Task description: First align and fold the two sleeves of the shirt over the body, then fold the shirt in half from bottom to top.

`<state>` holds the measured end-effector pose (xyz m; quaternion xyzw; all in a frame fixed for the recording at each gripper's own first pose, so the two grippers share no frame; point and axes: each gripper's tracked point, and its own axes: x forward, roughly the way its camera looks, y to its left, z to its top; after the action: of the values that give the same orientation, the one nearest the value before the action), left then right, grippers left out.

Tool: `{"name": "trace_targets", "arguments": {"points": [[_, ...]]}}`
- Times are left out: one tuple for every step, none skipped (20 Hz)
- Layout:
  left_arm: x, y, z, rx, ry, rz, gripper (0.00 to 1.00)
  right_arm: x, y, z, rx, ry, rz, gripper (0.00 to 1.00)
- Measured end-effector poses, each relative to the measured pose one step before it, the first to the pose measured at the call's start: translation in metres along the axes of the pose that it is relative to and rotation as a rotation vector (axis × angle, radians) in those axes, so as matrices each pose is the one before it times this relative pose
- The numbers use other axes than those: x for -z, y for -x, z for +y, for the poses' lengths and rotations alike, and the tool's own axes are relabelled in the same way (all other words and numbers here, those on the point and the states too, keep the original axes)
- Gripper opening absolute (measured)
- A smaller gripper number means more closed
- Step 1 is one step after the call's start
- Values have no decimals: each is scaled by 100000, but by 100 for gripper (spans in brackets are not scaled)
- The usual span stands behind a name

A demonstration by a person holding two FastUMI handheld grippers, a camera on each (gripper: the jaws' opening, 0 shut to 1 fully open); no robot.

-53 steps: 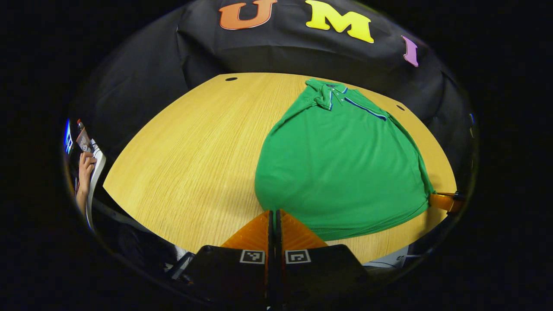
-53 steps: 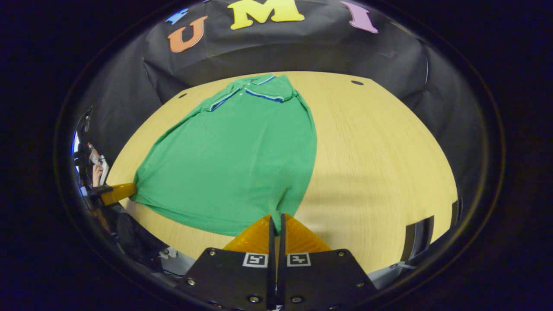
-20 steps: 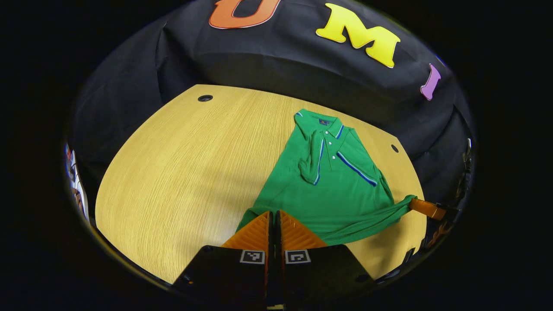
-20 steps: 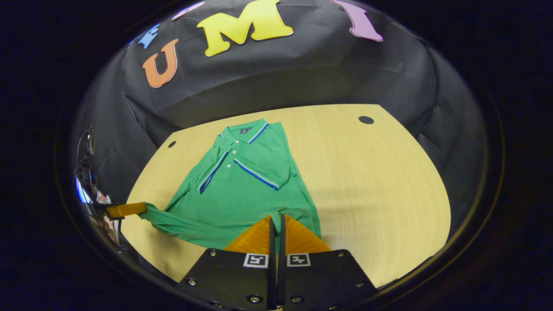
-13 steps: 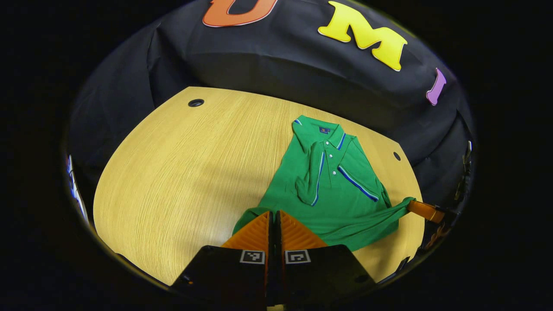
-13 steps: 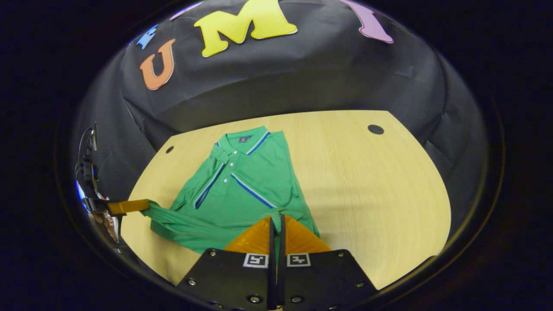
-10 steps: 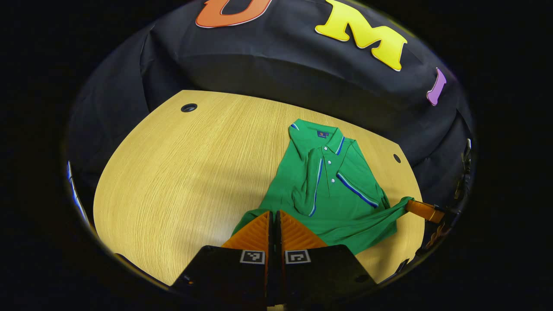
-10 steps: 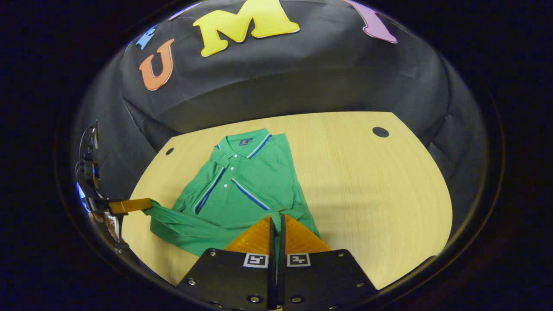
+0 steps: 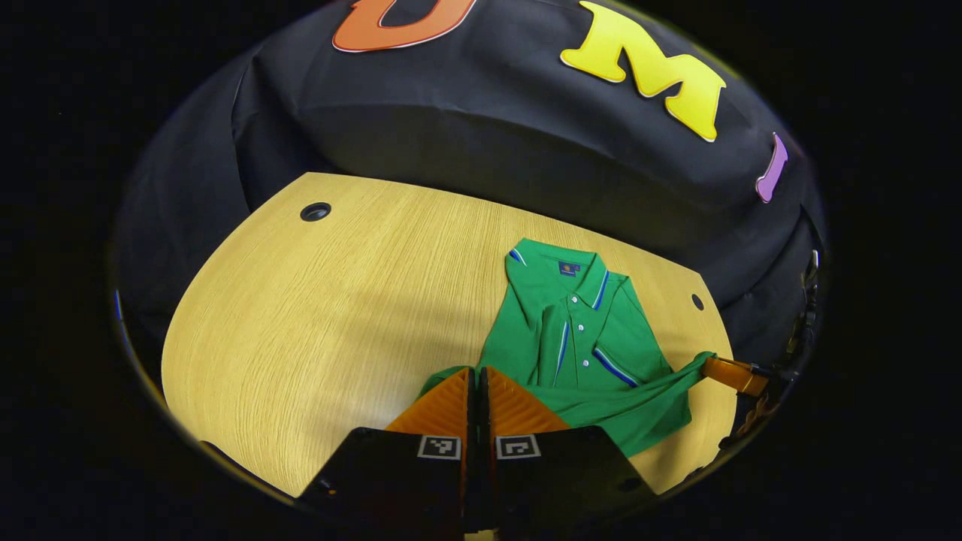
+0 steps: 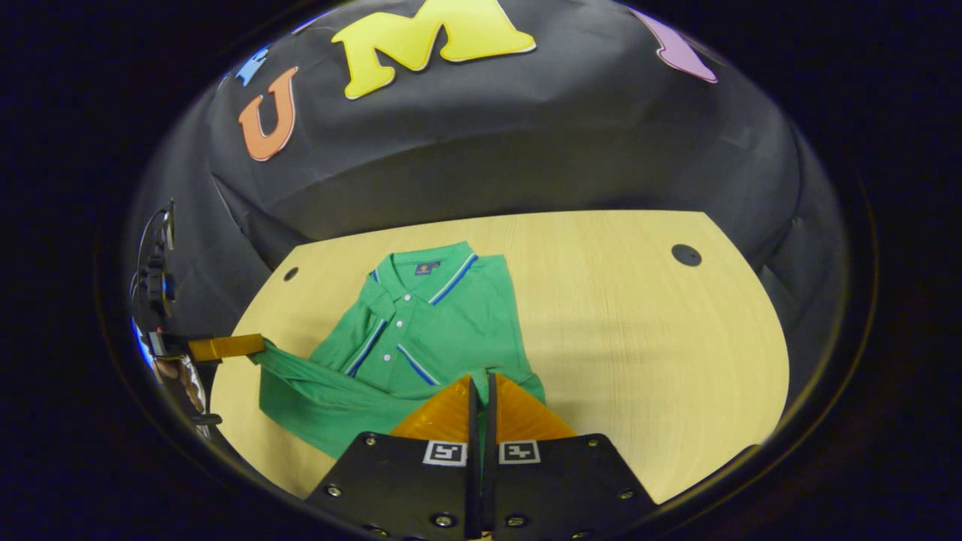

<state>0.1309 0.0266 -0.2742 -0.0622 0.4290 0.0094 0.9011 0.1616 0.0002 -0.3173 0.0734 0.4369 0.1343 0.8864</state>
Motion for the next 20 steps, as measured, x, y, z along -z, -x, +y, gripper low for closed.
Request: {"name": "trace_targets", "arguments": {"points": [[-513, -349, 97, -28, -279, -693, 3, -693, -329, -90, -55, 535, -906, 1], [-561, -413, 50, 50, -72, -615, 3, -560, -401, -136, 160, 370, -907, 1], [-631, -373, 17, 219, 148, -593, 3, -546, -464, -130, -45, 128, -477, 1], [-564, -528, -9, 246, 621, -723, 3, -506, -363, -85, -59, -17, -515, 1], [-613, -494, -67, 541, 801, -308, 3, -617, -446, -146, 263, 245, -1235, 1], [-565, -520, -51, 449, 369, -901, 3, -472, -343, -218, 534, 521, -1084, 1], [-628, -661, -21, 194, -286, -682, 3, -590, -370, -104, 163, 131, -754, 1], [-561, -548, -131, 329, -620, -550, 3, -353, -448, 11, -80, -429, -464, 1], [-564, -535, -56, 430, -727, -381, 3, -519, -610, -5, 57, -608, -714, 1], [-561, -656, -95, 309, -704, -314, 3, -384, -545, -117, 239, 106, -372, 1], [-458, -733, -127, 537, -456, -482, 3, -486, -660, -98, 460, 124, -707, 1], [-493, -753, -145, 368, -197, -294, 3, -596, -592, 28, 307, 49, -827, 1], [-479, -634, -1, 281, -107, -169, 3, -466, -646, 3, 126, 160, -401, 1], [-576, -657, -43, 350, 93, -287, 3, -519, -578, 62, 23, -254, -966, 1], [-482, -667, -16, 301, 107, -104, 3, -684, -704, 22, 125, 78, -592, 1], [-498, -667, 172, -107, -153, -539, 3, -663, -686, 7, 138, 294, -602, 1], [-457, -577, 180, -482, -634, -366, 3, -532, -513, -32, 363, 270, -619, 1], [-408, -480, 159, 6, 224, -84, 3, -570, -621, -82, 377, 816, -710, 1], [-480, -341, 87, 128, 868, -368, 3, -403, -470, -140, 423, 849, -477, 1], [-504, -515, 100, -49, 836, -383, 3, -183, -447, -58, 287, 368, -274, 1]]}}
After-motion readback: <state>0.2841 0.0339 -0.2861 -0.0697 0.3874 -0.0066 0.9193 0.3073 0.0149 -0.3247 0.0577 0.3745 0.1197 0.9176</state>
